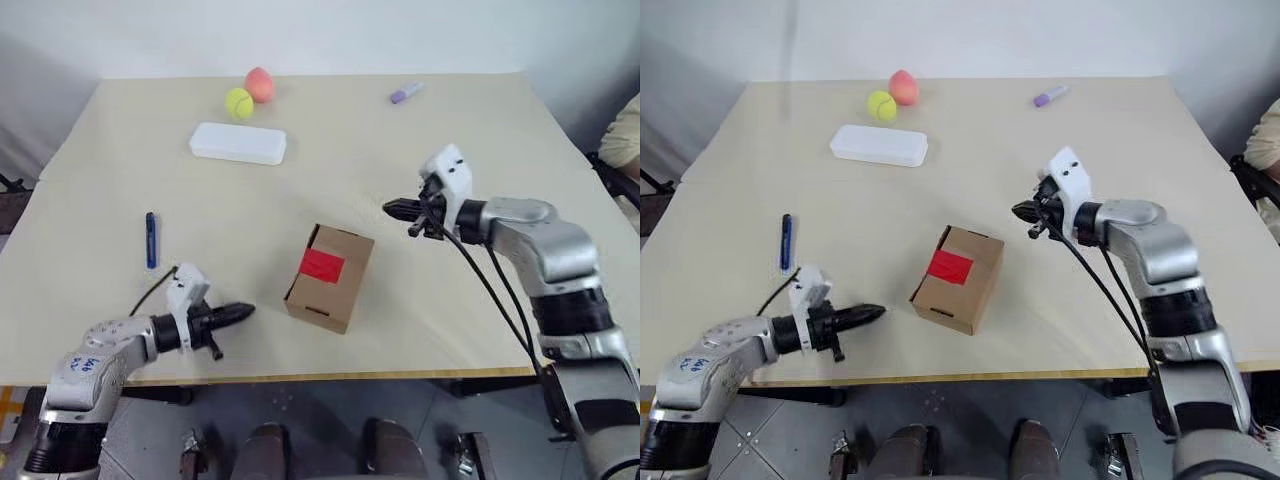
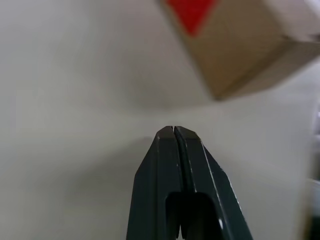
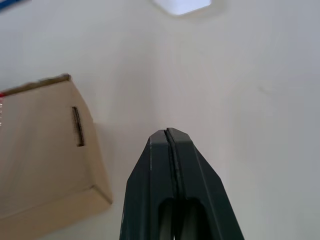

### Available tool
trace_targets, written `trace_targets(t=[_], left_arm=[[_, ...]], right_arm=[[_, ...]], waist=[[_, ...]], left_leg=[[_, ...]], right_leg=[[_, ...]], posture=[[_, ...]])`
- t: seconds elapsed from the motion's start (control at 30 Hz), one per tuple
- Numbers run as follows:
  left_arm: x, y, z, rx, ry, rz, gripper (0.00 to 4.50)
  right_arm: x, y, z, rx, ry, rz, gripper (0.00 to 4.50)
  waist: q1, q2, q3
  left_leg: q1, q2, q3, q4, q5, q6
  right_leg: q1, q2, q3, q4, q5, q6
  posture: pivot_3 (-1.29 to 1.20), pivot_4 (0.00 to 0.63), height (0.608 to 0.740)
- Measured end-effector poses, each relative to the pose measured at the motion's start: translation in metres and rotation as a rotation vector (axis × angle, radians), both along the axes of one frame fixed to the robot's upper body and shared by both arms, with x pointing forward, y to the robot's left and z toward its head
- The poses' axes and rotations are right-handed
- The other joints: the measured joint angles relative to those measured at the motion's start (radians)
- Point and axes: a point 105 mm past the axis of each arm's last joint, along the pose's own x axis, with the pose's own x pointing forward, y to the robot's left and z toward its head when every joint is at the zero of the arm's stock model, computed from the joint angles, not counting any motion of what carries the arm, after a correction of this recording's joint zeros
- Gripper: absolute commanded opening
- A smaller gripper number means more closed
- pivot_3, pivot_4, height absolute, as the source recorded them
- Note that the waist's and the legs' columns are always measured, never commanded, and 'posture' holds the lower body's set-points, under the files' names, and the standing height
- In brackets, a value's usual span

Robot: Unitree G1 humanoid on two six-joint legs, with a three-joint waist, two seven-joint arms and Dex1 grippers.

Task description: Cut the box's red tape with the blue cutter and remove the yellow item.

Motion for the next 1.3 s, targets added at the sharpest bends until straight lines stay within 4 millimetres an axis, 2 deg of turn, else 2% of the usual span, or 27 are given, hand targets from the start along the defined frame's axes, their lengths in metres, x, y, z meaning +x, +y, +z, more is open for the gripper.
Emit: trace_targets(t=[0.17,0.27,0.37,0.47,0.6,0.7,0.8,0.9,1.03,1.3], left_arm=[[-0.024,-0.026,0.005,-0.052,0.09,-0.098,0.02],[-0.031,-0.038,0.005,-0.072,0.118,-0.133,0.02],[-0.03,-0.049,0.003,-0.097,0.113,-0.138,0.02],[-0.012,-0.056,0.005,-0.099,0.036,-0.086,0.02],[0.024,-0.04,0.001,-0.055,-0.058,0.082,0.02],[0.039,-0.03,0.002,-0.025,-0.101,0.141,0.02],[0.051,-0.031,0.003,-0.026,-0.134,0.162,0.02],[0.063,-0.038,0.004,-0.035,-0.16,0.167,0.02],[0.084,-0.059,0.01,-0.074,-0.201,0.153,0.02],[0.109,-0.097,0.021,-0.113,-0.257,0.089,0.02]], right_arm=[[0.019,0.021,-0.017,-0.077,0.022,0.102,0.0],[0.021,0.032,-0.021,-0.084,0.04,0.154,0.0],[0.017,0.039,-0.026,-0.094,0.06,0.212,0.0],[0.005,0.039,-0.034,-0.134,0.086,0.292,0.0],[-0.021,0.003,-0.036,-0.219,0.136,0.325,0.0],[-0.042,-0.001,-0.04,-0.238,0.178,0.359,0.0],[-0.059,-0.004,-0.04,-0.249,0.206,0.366,0.0],[-0.073,-0.005,-0.039,-0.265,0.221,0.365,0.0],[-0.092,-0.013,-0.048,-0.298,0.275,0.324,0.0],[-0.111,-0.028,-0.053,-0.303,0.327,0.19,0.0]], waist=[[-0.007,0.0,0.0],[-0.015,0.0,0.0],[-0.019,0.0,0.0],[-0.018,0.0,0.0],[-0.002,0.0,0.0],[-0.005,0.0,0.0],[-0.002,0.0,0.0],[0.008,0.0,0.0],[0.029,0.0,0.0],[0.034,-0.001,0.0]], left_leg=[[0.0,0.0,0.0,0.0,-0.001,-0.001],[0.0,0.0,0.0,0.0,-0.001,-0.001],[0.0,0.0,0.0,0.001,-0.001,-0.001],[0.0,0.0,0.0,0.002,-0.001,-0.001],[0.0,0.0,0.0,0.002,-0.001,-0.001],[0.0,0.001,0.001,0.002,-0.001,-0.001],[0.0,0.001,0.002,0.002,-0.002,-0.001],[0.0,0.001,0.002,0.003,-0.002,-0.001],[-0.001,0.0,0.002,0.005,-0.003,0.0],[-0.002,0.0,0.003,0.005,-0.003,0.001]], right_leg=[[0.0,0.0,0.0,0.0,0.0,0.0],[0.0,0.001,0.0,0.0,0.0,0.0],[0.0,0.001,0.0,0.0,0.0,0.0],[0.0,0.001,0.0,0.0,0.0,0.0],[0.0,0.001,0.001,0.0,0.0,0.0],[0.0,0.002,0.002,0.0,0.0,0.0],[0.0,0.001,0.002,0.0,0.0,0.0],[0.0,0.001,0.002,0.0,0.001,0.001],[0.0,0.001,0.002,-0.002,0.001,0.002],[0.0,0.001,0.002,-0.003,0.002,0.002]], posture=[[0.0,0.15,0.74],[0.0,0.15,0.74],[0.0,0.15,0.74],[0.0,0.15,0.74],[0.0,0.15,0.74],[0.0,0.15,0.74],[0.0,0.15,0.74],[0.0,0.15,0.74],[0.0,0.15,0.74],[0.0,0.15,0.74]])
